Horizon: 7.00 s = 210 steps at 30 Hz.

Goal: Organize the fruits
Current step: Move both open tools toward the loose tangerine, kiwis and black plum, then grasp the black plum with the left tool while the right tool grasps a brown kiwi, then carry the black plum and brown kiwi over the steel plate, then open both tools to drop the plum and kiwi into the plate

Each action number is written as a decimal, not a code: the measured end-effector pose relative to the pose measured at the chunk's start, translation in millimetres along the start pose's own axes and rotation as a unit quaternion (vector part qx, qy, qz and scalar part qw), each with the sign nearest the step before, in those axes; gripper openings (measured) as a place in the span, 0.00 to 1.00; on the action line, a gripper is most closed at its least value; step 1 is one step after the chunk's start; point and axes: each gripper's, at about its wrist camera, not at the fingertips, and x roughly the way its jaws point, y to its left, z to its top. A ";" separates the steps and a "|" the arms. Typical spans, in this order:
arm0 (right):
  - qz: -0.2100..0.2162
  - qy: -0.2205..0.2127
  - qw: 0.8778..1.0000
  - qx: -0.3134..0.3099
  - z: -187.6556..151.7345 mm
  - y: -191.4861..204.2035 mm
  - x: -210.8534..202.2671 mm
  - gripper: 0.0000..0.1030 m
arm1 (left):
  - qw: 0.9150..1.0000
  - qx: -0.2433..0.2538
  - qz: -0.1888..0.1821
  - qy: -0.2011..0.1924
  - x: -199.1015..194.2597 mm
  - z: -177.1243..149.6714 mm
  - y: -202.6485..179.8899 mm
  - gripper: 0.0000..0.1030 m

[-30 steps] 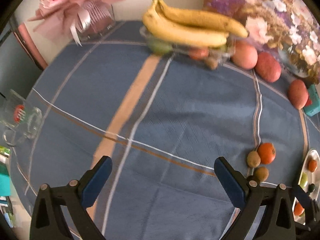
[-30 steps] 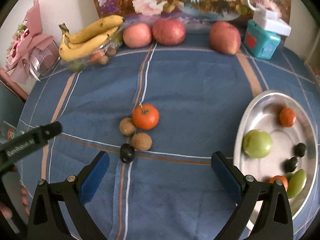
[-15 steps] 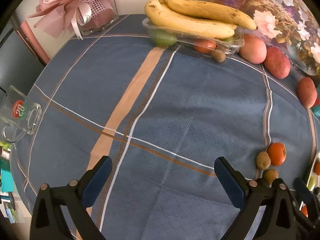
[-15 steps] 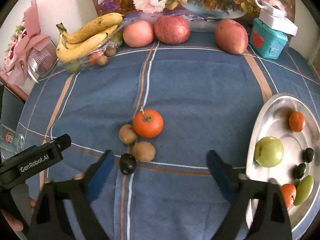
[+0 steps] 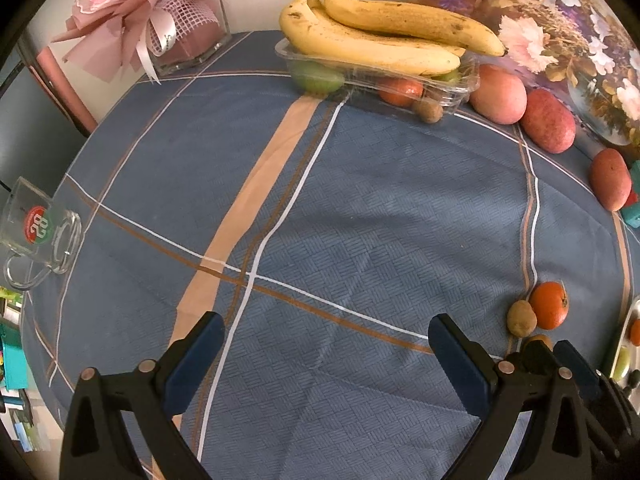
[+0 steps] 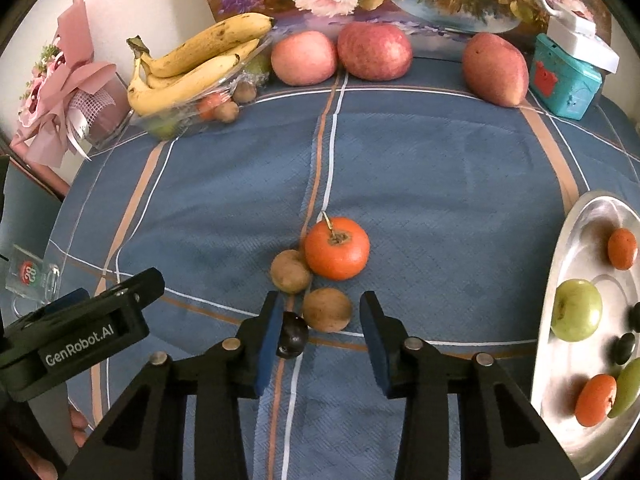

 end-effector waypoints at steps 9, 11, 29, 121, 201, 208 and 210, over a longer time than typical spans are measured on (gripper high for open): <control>0.005 0.001 1.000 0.006 -0.4 -0.7 0.3 0.32 | 1.000 -0.001 -0.001 0.000 -1.5 0.1 -0.3 1.00; 0.008 0.001 1.000 0.011 -0.4 -2.4 -0.2 0.31 | 1.000 -0.002 -0.002 0.000 -1.9 0.0 -0.2 1.00; 0.015 0.003 0.999 0.028 -2.3 -9.8 2.1 0.23 | 1.000 -0.001 -0.001 0.000 -6.4 -0.6 -2.3 1.00; 0.010 0.028 0.997 0.070 -20.2 -58.4 -18.6 0.27 | 0.963 -0.057 -0.240 0.104 12.1 -28.4 -76.2 0.32; -0.110 -0.046 0.972 0.201 -28.2 -221.4 -113.2 0.26 | 0.936 0.097 -0.322 0.099 -68.2 -84.6 -214.9 0.47; -0.110 -0.047 0.974 0.194 -25.7 -218.6 -111.0 0.55 | 0.953 0.075 -0.283 0.078 -66.4 -71.5 -195.7 0.71; -0.113 -0.050 0.974 0.191 -25.5 -217.2 -110.0 0.77 | 0.959 0.068 -0.266 0.070 -65.5 -68.1 -188.1 0.78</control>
